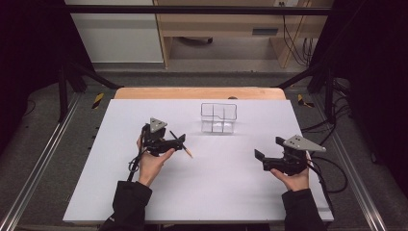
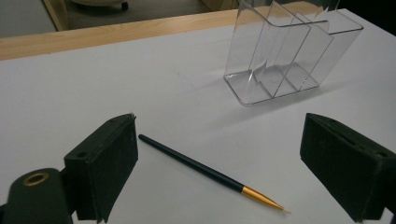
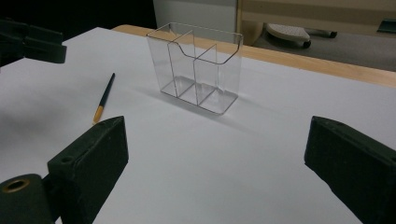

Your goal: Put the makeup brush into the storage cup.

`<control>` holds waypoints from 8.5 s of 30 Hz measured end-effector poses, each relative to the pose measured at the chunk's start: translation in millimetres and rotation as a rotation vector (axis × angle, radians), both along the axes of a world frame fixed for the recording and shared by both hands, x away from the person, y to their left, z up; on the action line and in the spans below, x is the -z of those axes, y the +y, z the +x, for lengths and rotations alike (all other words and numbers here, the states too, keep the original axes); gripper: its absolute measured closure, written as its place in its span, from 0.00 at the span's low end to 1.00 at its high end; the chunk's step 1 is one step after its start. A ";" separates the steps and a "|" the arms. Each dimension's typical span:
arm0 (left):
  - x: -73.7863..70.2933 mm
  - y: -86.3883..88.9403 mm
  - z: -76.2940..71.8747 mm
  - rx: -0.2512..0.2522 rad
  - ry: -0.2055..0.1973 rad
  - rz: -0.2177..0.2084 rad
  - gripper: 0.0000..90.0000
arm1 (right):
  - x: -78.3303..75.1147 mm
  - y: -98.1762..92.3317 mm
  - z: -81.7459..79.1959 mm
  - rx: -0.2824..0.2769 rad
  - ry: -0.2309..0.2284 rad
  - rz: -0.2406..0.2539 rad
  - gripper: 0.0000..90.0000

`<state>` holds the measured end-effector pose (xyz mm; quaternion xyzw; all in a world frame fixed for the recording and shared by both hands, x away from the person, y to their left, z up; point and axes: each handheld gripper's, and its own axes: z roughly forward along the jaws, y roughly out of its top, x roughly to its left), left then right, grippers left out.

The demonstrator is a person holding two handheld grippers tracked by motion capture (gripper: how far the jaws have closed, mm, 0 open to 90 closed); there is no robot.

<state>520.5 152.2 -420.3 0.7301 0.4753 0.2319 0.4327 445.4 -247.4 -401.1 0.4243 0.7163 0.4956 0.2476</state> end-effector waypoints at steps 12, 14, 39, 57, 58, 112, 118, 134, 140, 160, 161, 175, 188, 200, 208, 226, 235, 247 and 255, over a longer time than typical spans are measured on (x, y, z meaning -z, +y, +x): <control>31.6 -17.2 20.0 -0.014 0.080 0.094 0.14 | 0.5 0.4 0.6 -0.002 0.001 0.002 0.07; 37.9 -21.2 22.2 -0.008 0.097 0.107 0.14 | 0.5 0.6 0.5 -0.003 0.001 0.003 0.07; 53.9 -31.8 22.9 -0.003 0.212 0.178 0.50 | 2.2 2.8 0.9 -0.010 0.010 -0.002 0.07; 48.4 -13.9 15.1 0.080 0.248 0.202 0.90 | 3.1 3.6 0.9 -0.011 0.014 -0.007 0.07; 48.2 -13.4 15.1 0.088 0.248 0.206 0.91 | 3.2 3.7 1.0 -0.011 0.015 -0.007 0.07; 28.7 -35.7 54.0 0.273 0.472 0.427 0.90 | 2.0 2.2 0.8 -0.027 0.022 -0.002 0.07; 28.6 -35.3 54.4 0.282 0.470 0.429 0.91 | 1.9 2.0 0.9 -0.027 0.023 -0.002 0.07; 3.7 -22.9 37.3 0.335 0.376 0.419 0.91 | 2.1 2.5 1.2 -0.036 0.029 -0.002 0.08; -18.0 -8.2 17.2 0.380 0.310 0.370 0.91 | 0.0 1.7 0.2 -0.048 0.018 -0.001 0.09; -47.8 8.2 -35.0 0.490 0.184 0.335 0.91 | -14.6 38.8 -3.0 -0.168 -0.006 -0.214 0.08; -47.8 8.2 -35.0 0.490 0.184 0.335 0.91 | -14.6 38.8 -3.0 -0.168 -0.006 -0.214 0.08; -47.1 0.1 -42.7 0.580 0.176 0.318 0.91 | -27.2 65.9 0.6 -0.257 -0.006 -0.377 0.09; -53.7 -24.1 -49.1 0.680 0.162 0.313 0.91 | -31.3 95.3 -1.4 -0.373 -0.028 -0.533 0.09; -61.2 -47.3 -56.4 0.773 0.146 0.319 0.91 | -34.2 107.7 -10.6 -0.461 -0.099 -0.598 0.11; -59.4 -52.0 -56.8 0.798 0.160 0.328 0.91 | -31.5 112.5 -11.8 -0.506 -0.113 -0.622 0.12; -59.2 -62.9 -60.6 0.842 0.178 0.349 0.91 | -27.3 132.8 -16.0 -0.596 -0.124 -0.764 0.21; -59.3 -69.2 -62.6 0.862 0.178 0.346 0.91 | -25.9 136.3 -16.6 -0.638 -0.161 -0.813 0.27; -58.6 -72.0 -62.6 0.870 0.182 0.346 0.91 | -23.0 139.6 -17.7 -0.684 -0.194 -0.857 0.40; -58.2 -73.8 -62.3 0.873 0.189 0.345 0.91 | -20.7 142.7 -19.8 -0.715 -0.219 -0.890 0.50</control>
